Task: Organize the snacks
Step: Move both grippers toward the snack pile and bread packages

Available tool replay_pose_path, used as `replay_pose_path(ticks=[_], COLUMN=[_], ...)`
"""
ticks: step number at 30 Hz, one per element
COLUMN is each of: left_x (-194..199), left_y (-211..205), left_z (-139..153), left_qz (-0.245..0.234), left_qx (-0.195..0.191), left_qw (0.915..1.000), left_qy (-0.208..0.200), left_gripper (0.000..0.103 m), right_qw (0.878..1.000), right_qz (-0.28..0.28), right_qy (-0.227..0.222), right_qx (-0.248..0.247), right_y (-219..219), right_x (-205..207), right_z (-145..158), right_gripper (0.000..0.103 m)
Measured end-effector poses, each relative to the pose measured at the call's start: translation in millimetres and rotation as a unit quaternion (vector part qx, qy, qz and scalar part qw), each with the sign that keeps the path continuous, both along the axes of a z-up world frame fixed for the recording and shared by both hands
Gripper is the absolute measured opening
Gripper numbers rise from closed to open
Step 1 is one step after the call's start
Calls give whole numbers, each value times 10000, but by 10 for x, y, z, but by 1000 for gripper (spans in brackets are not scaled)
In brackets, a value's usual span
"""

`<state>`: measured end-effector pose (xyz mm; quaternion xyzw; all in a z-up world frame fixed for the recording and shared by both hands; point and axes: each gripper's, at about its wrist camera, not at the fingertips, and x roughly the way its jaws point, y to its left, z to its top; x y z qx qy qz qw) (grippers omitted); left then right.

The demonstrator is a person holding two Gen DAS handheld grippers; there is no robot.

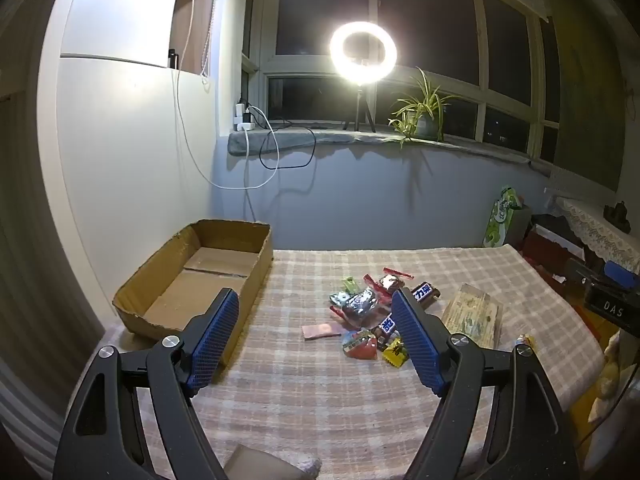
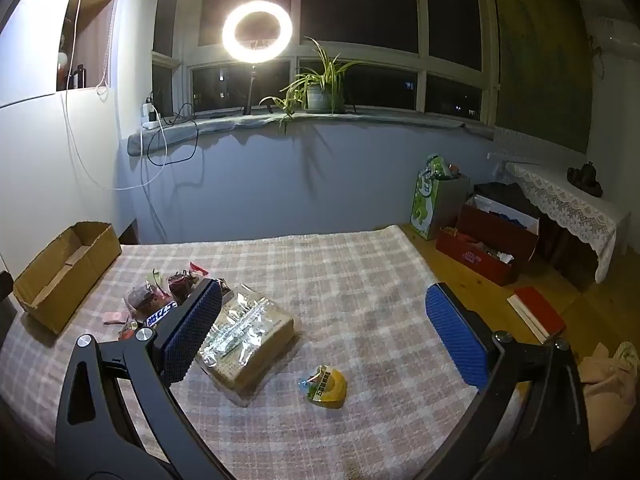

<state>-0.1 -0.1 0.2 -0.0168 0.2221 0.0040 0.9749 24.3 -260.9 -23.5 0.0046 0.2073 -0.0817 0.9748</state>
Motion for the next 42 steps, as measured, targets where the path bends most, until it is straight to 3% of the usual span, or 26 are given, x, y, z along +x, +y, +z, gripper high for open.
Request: replay_pose_path(ticks=[5,17,26,32,39,42], left_x=[-1,64,714,1082,1308,1257], left_y=[-2,-23,-35,-102,-70,-24], left_z=[3,64,-9,107,251,212], left_qz=[-7,-100,-370,-517,-501,-399], left_qx=[-21,-16,-150,14,0,38], left_qw=[10000,9999,9991,9983,9972,9984], left_qy=[-15,-77,155,266,548,398], left_gripper=[79,79,79,79,79,79], right_qw=[9999,9999,9989,9975,9977,9975], right_qz=[45,125,347,264,412,527], right_qy=[-98,-6,-121,275,487,398], right_qx=[-32,-35,287,597,241,251], right_y=[0,108,13,-137,-38,-24], right_x=[-127,21,573,1102,1288,1245], right_z=[30,104,25,-42,196,208], right_gripper=[103,103,103,103,103,103])
